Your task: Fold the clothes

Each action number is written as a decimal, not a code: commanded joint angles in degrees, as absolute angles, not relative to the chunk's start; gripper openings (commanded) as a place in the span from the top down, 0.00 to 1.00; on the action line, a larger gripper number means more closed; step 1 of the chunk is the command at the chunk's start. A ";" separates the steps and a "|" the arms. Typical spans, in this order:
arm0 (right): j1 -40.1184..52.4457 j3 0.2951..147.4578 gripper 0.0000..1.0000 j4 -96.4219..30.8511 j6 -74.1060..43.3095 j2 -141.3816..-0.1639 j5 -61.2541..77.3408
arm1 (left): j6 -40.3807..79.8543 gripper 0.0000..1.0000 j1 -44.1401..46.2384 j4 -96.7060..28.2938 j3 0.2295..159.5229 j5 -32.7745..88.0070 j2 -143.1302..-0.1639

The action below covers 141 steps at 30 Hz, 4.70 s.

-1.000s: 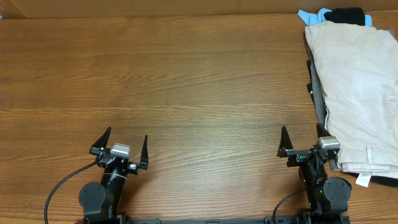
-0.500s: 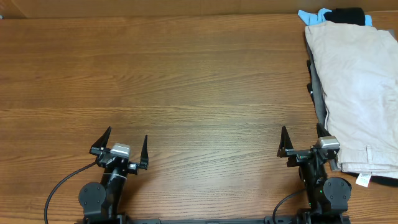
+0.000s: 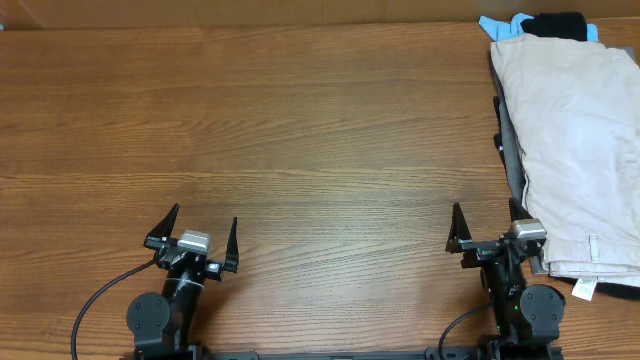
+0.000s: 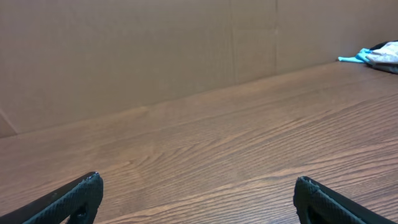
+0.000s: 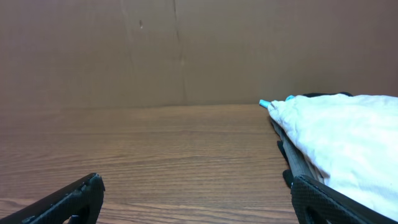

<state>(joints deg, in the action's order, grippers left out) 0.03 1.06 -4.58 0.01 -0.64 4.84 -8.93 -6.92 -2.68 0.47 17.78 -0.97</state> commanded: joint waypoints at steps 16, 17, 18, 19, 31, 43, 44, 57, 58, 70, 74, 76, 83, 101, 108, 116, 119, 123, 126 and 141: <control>-0.12 0.47 0.00 -4.69 -0.03 -0.71 1.74 | -8.12 0.00 -7.49 -2.79 0.27 17.41 -0.51; -0.12 0.47 0.00 -4.67 -0.03 -0.71 1.74 | -8.12 0.00 -7.49 -2.79 0.27 17.41 -0.51; -0.12 0.47 0.00 -4.69 -0.03 -0.71 1.74 | -8.14 0.00 -7.49 -2.70 0.27 17.41 -0.51; -0.12 0.47 0.00 -4.67 -0.03 -0.71 1.74 | -8.16 0.00 -7.49 -2.33 0.27 17.41 -0.51; -0.08 0.47 0.00 -3.29 -0.08 -0.71 1.89 | -8.78 0.00 -7.49 -0.67 0.27 17.41 -0.54; -0.08 0.47 0.00 2.66 -3.11 -0.71 13.13 | -7.11 0.00 -7.49 3.79 0.27 27.97 -0.54; -0.08 0.47 0.00 3.03 -3.53 -0.71 13.19 | -7.01 0.00 -7.49 4.99 0.30 28.67 -0.54; -0.08 5.69 0.00 5.50 -6.00 -1.37 12.93 | -4.67 0.00 -7.49 -2.90 12.58 27.22 -8.51; -0.10 7.01 0.00 5.19 -5.98 -1.89 12.80 | -4.64 0.00 -7.49 -3.27 14.33 27.27 -10.55; -0.08 32.69 0.00 -6.72 -5.58 -27.53 9.47 | -4.69 0.00 -7.49 -22.26 44.77 26.92 -42.04; -0.08 45.10 0.00 -13.34 -5.56 -41.69 9.47 | -4.93 0.00 -7.49 -31.86 56.25 26.39 -52.25; -0.08 51.90 0.00 -17.82 -3.70 -49.15 9.50 | -6.11 0.00 -7.49 -36.27 61.21 26.39 -57.04; -0.08 72.99 0.00 -30.33 0.89 -74.13 9.61 | -7.73 0.00 -7.49 -39.64 67.37 26.39 -69.25; -26.59 74.87 0.00 -21.93 -2.57 -91.48 10.09 | -7.53 0.02 -7.03 -33.80 67.35 31.14 -86.48; -40.42 74.87 0.00 -18.26 0.60 -99.44 18.20 | -7.70 0.02 -4.89 -32.64 67.35 30.44 -86.48; -46.37 75.26 0.01 -11.42 2.00 -109.69 28.75 | -7.70 0.02 -2.81 -33.01 67.35 26.28 -86.48; -46.96 75.88 0.03 -9.26 2.00 -111.50 28.75 | -7.70 0.02 -2.28 -33.58 67.35 24.58 -86.48; -46.94 75.88 0.11 -7.49 2.04 -113.01 28.58 | -7.68 0.02 -2.15 -33.91 67.35 23.42 -86.48; -46.50 75.88 0.21 -7.33 2.28 -114.61 28.58 | -7.68 0.02 -2.15 -33.87 67.35 23.40 -86.50; -46.35 76.09 0.93 -9.39 0.64 -114.72 26.26 | -5.26 0.49 -2.26 -29.95 67.35 23.27 -86.48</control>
<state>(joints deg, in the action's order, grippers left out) -46.39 74.56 -9.17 2.24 -115.94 26.09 -5.61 -2.59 -31.11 66.17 23.49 -86.43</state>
